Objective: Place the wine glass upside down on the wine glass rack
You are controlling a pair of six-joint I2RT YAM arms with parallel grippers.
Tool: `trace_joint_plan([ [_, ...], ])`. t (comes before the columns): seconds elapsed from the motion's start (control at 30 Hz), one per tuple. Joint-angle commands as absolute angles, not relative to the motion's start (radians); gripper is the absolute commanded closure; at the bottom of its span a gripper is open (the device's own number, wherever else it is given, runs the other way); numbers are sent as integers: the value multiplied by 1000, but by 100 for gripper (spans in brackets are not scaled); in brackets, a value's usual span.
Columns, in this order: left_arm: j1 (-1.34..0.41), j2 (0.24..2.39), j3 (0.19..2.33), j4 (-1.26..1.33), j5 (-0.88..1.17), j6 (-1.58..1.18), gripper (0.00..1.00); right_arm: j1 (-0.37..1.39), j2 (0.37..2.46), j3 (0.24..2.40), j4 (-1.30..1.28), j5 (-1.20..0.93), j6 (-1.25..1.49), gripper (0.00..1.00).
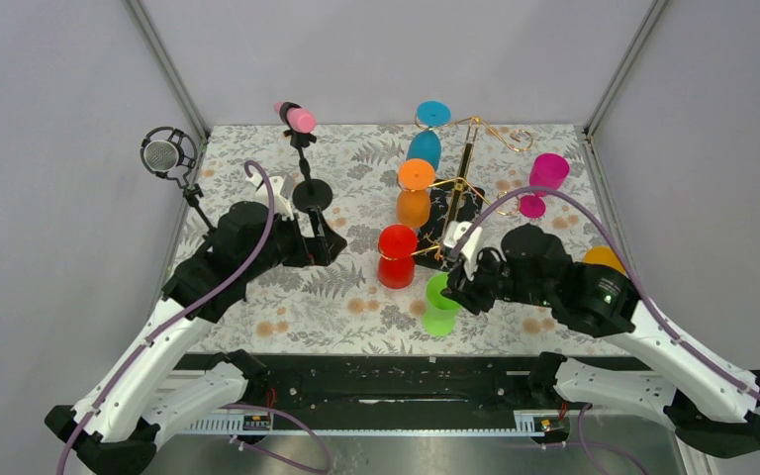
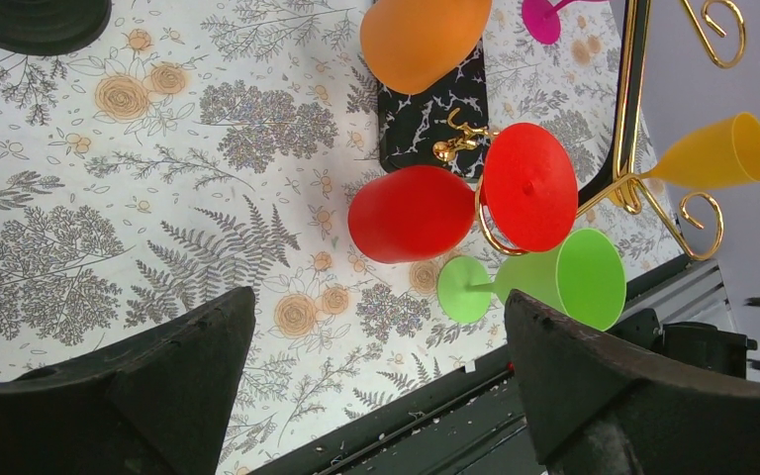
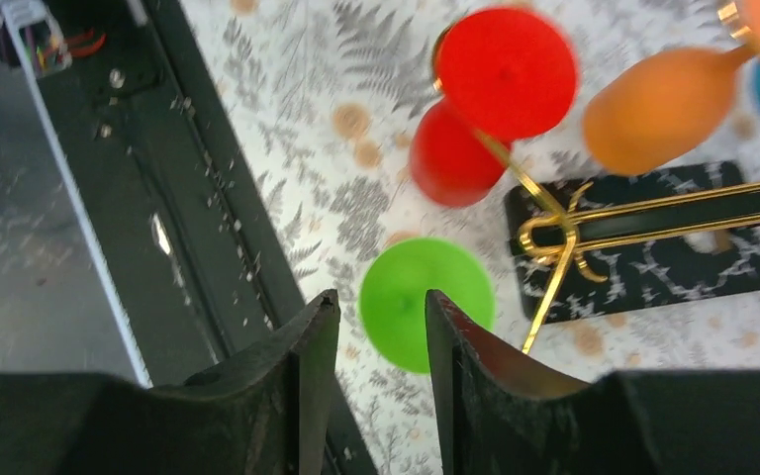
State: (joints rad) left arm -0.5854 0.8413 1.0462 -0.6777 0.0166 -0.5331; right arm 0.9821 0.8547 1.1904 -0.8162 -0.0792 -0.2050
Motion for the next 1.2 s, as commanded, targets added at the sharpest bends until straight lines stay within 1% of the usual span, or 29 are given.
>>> trace_joint_plan([
  [0.0,-581,836,1046,-608,22,-547,3,988,854,1121,-918,-204,-206,54],
  [0.07,-581,835,1044,-607,23,-546,3,989,845,1064,-877,-251,-229,53],
  [0.17,-581,832,1039,-608,22,-547,4,989,855,1018,-835,-289,-251,39],
  [0.23,-581,830,1033,-605,25,-546,3,988,869,1000,-804,-289,-259,35],
  [0.3,-580,829,1025,-592,38,-543,3,988,879,983,-765,-290,-264,34],
  [0.5,-581,843,1019,-583,53,-540,3,988,910,946,-698,-243,-287,34],
  [0.73,-580,845,1006,-591,43,-531,3,988,961,932,-704,-153,-323,34],
  [0.9,-581,856,1009,-591,41,-521,3,989,993,922,-713,-138,-338,35],
  [1.0,-581,868,1017,-594,43,-518,2,988,1016,914,-714,-138,-344,37],
  [1.17,-581,878,1029,-622,38,-517,2,988,1047,896,-699,-143,-351,45],
])
